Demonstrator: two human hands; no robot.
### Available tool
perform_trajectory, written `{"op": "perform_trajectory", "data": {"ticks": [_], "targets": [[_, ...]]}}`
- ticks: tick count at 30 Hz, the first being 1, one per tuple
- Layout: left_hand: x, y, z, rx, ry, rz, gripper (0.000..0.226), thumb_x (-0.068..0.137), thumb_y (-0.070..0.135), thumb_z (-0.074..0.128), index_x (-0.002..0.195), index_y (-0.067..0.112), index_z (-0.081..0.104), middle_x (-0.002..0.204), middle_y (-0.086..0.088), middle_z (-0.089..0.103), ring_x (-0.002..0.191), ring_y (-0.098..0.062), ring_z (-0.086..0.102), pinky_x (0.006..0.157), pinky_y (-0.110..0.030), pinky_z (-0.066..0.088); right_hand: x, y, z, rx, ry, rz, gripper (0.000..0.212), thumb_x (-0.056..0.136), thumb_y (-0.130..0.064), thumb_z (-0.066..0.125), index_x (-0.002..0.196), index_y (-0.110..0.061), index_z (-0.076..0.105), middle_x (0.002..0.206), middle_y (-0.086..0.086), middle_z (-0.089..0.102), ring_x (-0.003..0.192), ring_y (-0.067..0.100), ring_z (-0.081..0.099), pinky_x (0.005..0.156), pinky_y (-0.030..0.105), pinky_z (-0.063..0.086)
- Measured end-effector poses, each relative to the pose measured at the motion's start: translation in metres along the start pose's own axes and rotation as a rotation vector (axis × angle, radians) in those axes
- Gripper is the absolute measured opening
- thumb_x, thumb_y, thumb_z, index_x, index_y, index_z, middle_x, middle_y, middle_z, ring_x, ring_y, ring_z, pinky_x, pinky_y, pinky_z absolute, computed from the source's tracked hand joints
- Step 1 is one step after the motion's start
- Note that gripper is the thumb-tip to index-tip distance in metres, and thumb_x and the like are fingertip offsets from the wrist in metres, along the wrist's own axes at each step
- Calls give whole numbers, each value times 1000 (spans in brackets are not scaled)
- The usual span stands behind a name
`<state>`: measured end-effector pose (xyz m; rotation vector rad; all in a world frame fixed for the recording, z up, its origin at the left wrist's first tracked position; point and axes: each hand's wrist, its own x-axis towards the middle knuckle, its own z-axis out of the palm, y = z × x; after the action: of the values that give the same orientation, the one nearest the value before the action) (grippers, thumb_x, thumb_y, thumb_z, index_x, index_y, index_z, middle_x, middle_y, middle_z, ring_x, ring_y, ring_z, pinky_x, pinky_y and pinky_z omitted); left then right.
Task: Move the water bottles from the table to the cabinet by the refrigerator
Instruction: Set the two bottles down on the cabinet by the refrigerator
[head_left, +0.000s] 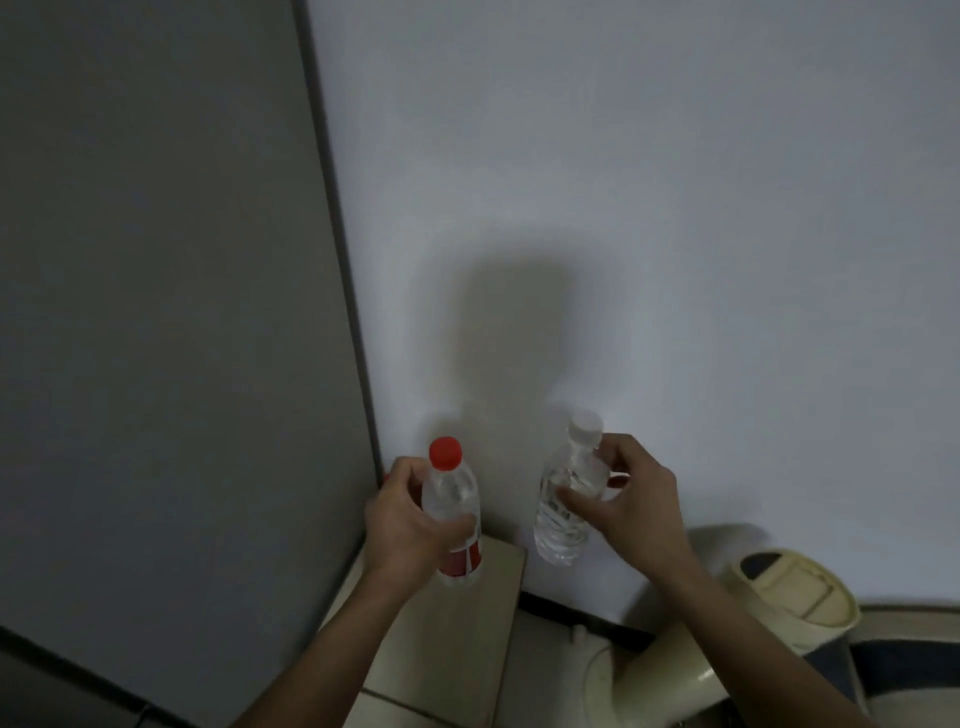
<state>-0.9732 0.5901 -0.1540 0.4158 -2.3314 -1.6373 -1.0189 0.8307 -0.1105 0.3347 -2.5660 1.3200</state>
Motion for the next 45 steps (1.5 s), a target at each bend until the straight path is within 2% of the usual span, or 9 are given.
{"op": "perform_trajectory", "data": {"ticks": [5,9,11,16,20,27,31,36,45], "targets": [[28,-26,9,3,40,-30,57,51,26,92,93,35,54,97,10,66,88,-9,66,70,-33,60,23,10,11,-31,-17,29,47,63,-34,87,100,-24,59,93,-15,67,82,3,65,70,15,54],[35,-43,7,13,25,-50,56,53,19,92,92,33,56,96,9,67,84,-4,66,71,-33,61,39,23,34,-46,-87,46,45,67,-32,87,103,-24,59,92,-17,65,83,1,64,67,12,52],[39,-50,7,17,43,-65,56,53,17,92,94,31,57,93,9,69,81,-3,67,70,-31,61,47,32,44,-58,-129,48,46,68,-32,86,103,-25,57,94,-15,64,85,3,64,70,15,52],[46,-63,18,67,139,-110,57,55,6,92,95,26,57,86,12,68,77,3,65,61,-13,52,73,67,64,-33,-220,6,54,66,-29,87,109,-21,57,97,-12,63,86,4,64,74,17,53],[49,-73,35,127,232,-205,65,51,15,96,101,27,57,96,13,67,86,-4,65,71,-25,55,103,100,84,21,-327,-18,56,62,-32,89,107,-23,59,96,-14,65,86,2,64,75,24,57],[46,-90,65,173,387,-338,72,54,23,96,112,25,53,101,20,60,92,-1,61,72,-20,51,130,164,112,71,-502,-13,59,60,-43,84,110,-26,57,99,-11,66,88,6,63,78,36,58],[40,-106,74,219,420,-346,74,54,26,96,116,23,54,104,20,59,96,-2,60,74,-18,49,132,188,126,79,-534,2,59,62,-31,90,111,-24,58,101,-12,65,90,2,63,78,28,57],[41,-133,84,246,428,-357,74,53,21,97,111,28,51,100,26,56,94,9,56,76,-8,41,123,216,147,90,-561,9,61,63,-27,90,112,-30,54,103,-21,61,95,-1,62,80,15,52],[57,-217,113,199,452,-366,74,54,24,96,112,27,50,102,29,52,95,9,54,81,-11,42,111,268,206,46,-652,16,62,64,-18,91,117,-21,57,104,-12,62,96,-2,60,77,3,46]]}}
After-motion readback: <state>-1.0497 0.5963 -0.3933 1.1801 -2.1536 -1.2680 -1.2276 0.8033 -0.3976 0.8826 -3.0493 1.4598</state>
